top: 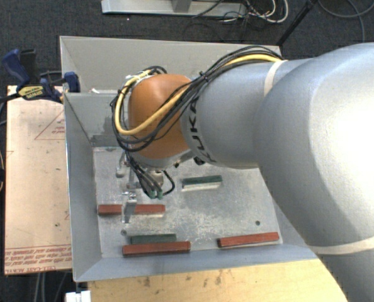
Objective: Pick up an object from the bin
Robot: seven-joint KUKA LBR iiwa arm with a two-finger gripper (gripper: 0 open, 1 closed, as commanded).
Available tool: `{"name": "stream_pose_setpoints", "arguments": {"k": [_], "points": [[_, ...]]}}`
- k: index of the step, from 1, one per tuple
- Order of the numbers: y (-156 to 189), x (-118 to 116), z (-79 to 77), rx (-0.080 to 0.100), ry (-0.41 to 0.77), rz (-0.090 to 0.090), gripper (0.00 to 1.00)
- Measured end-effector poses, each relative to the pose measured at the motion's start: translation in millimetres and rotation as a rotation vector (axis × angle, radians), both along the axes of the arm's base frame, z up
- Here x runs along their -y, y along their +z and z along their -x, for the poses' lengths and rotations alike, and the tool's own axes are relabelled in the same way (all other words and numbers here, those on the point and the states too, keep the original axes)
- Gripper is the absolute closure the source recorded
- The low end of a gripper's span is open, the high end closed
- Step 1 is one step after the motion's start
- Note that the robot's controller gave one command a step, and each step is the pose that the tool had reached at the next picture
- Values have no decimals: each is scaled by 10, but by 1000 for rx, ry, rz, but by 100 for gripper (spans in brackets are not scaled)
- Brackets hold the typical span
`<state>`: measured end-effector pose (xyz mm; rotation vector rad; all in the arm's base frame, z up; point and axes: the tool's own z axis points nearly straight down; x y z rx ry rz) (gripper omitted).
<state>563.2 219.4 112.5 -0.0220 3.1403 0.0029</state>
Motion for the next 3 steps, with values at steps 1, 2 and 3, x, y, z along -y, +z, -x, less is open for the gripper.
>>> {"name": "stream_pose_setpoints", "arguments": {"k": [1,2,3], "points": [[-357,-152,180,18,212,-7,100],[-357,-152,180,18,212,-7,100],[-333,-141,200,14,212,-5,100]]}}
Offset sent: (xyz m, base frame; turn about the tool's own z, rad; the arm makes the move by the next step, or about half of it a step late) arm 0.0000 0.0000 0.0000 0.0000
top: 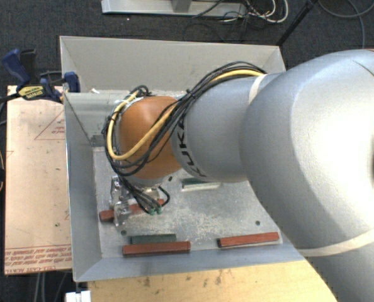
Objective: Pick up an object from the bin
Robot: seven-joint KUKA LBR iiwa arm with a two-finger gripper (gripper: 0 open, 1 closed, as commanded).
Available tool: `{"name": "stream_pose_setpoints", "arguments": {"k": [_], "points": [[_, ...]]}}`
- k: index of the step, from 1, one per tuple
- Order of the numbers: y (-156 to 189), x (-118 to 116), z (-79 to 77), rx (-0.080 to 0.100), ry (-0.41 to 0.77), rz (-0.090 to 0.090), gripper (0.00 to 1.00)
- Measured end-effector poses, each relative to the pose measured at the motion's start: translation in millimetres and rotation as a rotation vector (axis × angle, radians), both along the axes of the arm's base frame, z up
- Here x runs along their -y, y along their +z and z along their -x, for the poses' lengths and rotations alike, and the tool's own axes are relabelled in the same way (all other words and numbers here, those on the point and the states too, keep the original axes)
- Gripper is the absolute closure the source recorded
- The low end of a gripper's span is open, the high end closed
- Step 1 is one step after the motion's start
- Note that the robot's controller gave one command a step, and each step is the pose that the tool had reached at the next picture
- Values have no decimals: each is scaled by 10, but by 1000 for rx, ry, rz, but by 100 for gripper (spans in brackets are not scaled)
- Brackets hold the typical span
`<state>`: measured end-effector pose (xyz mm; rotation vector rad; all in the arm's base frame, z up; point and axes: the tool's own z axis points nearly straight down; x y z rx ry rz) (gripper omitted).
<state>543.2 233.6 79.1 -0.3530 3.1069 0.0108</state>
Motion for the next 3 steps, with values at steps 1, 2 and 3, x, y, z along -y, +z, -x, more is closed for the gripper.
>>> {"name": "stream_pose_setpoints", "arguments": {"k": [1,2,3], "points": [[1021,24,166,-11,303,8,100],[1021,25,166,-11,303,9,100],[1239,787,191,-11,538,11,100]]}}
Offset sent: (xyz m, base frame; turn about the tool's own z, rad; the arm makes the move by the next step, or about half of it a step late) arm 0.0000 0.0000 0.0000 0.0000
